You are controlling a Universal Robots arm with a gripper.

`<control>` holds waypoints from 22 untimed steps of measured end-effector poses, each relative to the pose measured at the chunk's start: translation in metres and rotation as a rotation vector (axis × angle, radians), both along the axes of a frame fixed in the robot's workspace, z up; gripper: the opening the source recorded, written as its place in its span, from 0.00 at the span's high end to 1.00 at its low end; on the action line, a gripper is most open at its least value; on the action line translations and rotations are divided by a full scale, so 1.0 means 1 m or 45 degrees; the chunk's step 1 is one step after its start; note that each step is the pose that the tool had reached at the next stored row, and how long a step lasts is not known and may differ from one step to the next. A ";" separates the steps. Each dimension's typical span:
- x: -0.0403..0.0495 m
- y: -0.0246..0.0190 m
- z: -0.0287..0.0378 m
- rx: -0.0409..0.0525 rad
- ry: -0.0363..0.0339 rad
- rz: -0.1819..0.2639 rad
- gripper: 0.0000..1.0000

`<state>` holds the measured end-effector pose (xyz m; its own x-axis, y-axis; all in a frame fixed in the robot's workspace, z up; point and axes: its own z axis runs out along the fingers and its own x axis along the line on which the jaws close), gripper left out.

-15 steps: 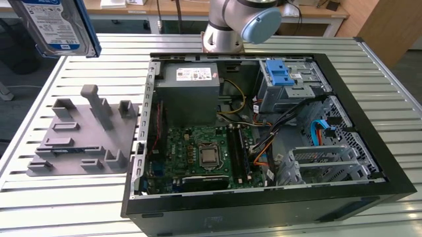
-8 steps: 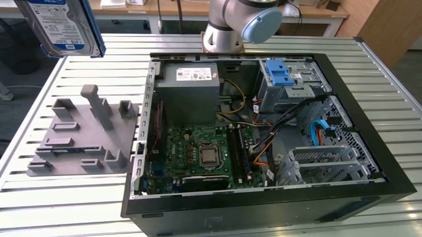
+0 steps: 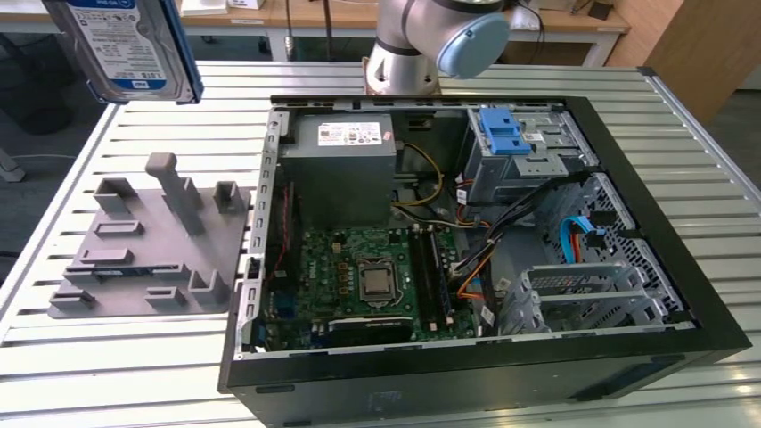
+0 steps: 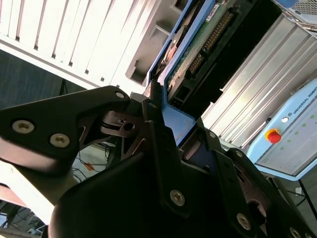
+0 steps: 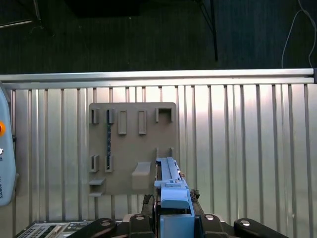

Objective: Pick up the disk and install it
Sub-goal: 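Pick up the disk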

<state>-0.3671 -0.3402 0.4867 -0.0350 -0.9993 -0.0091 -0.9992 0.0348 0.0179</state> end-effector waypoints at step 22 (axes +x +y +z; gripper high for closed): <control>0.0475 0.0000 0.0000 0.000 0.0000 0.000 0.64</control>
